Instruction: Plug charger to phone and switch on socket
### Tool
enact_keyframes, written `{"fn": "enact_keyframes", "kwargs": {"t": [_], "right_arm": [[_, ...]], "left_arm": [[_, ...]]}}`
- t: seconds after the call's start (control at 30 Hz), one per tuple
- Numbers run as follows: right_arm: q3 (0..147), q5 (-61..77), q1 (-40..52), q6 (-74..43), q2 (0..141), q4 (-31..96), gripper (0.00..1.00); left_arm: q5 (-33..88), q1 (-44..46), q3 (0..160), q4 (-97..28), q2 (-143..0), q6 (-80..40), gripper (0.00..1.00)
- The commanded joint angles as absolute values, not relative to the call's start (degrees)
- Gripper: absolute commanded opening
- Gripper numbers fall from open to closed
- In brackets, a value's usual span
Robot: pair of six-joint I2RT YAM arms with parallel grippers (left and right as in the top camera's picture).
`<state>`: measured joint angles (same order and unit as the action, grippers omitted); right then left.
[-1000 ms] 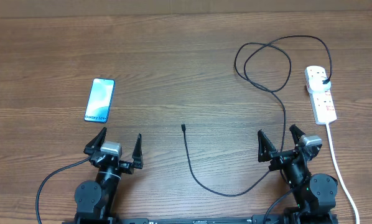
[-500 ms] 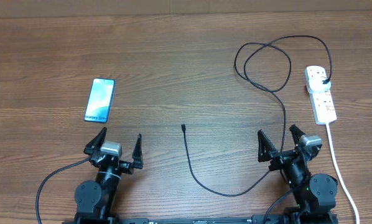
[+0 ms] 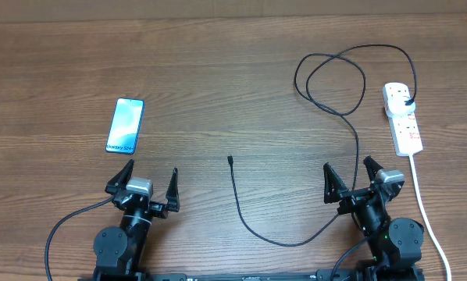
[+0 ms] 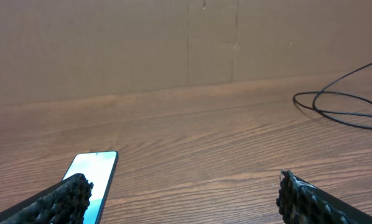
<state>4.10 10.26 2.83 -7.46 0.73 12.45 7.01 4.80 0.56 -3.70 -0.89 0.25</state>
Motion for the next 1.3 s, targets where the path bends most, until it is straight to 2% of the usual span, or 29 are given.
{"fn": "enact_keyframes", "kwargs": {"t": [0.0, 0.43, 0.57, 0.77, 1.27], "right_arm": [[3.8, 10.3, 3.3, -7.4, 0.2, 12.1, 1.00], [3.8, 10.3, 3.3, -7.4, 0.2, 12.1, 1.00], [3.8, 10.3, 3.3, -7.4, 0.2, 12.1, 1.00], [3.8, 10.3, 3.3, -7.4, 0.2, 12.1, 1.00], [3.8, 10.3, 3.3, -7.4, 0.2, 12.1, 1.00]], "left_arm": [[6.4, 4.8, 0.3, -3.9, -0.3, 1.3, 0.99], [6.4, 4.8, 0.3, -3.9, -0.3, 1.3, 1.00], [2.0, 4.8, 0.3, -3.7, -0.3, 1.5, 0.99], [1.9, 4.8, 0.3, -4.3, -0.3, 1.5, 1.00], [0.9, 4.8, 0.7, 2.4, -0.4, -0.9, 1.00]]}}
